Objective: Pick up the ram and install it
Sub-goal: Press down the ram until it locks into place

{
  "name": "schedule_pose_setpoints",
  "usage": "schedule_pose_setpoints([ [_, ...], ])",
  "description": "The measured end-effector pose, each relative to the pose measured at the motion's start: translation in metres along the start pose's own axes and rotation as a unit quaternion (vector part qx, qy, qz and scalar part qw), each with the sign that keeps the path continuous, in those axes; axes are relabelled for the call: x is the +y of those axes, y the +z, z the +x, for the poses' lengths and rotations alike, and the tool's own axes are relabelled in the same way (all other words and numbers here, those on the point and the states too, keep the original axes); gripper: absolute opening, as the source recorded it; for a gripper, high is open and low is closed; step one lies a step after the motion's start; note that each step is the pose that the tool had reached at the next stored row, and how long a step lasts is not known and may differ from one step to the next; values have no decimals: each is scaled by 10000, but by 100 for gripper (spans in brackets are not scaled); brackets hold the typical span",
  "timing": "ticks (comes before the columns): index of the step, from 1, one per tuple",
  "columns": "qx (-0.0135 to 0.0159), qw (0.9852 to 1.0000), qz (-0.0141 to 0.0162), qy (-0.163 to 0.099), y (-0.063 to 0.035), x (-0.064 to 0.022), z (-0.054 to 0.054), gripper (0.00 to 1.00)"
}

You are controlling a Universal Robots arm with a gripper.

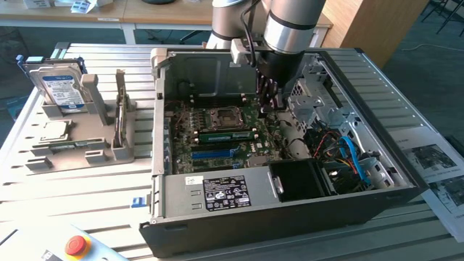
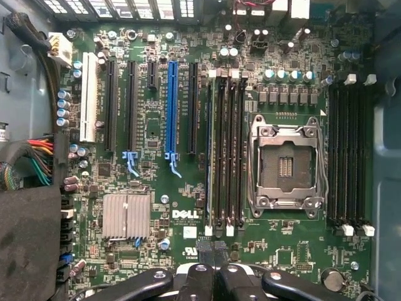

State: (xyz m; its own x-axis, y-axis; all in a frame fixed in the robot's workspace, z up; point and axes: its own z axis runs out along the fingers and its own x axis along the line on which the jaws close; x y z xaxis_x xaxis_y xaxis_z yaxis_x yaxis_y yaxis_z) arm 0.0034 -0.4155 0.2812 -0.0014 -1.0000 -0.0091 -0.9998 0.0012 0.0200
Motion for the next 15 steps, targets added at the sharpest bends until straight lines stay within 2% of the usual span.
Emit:
schedule_pose_setpoints([
  [15, 0, 10000, 0, 0, 87, -2, 1, 11],
])
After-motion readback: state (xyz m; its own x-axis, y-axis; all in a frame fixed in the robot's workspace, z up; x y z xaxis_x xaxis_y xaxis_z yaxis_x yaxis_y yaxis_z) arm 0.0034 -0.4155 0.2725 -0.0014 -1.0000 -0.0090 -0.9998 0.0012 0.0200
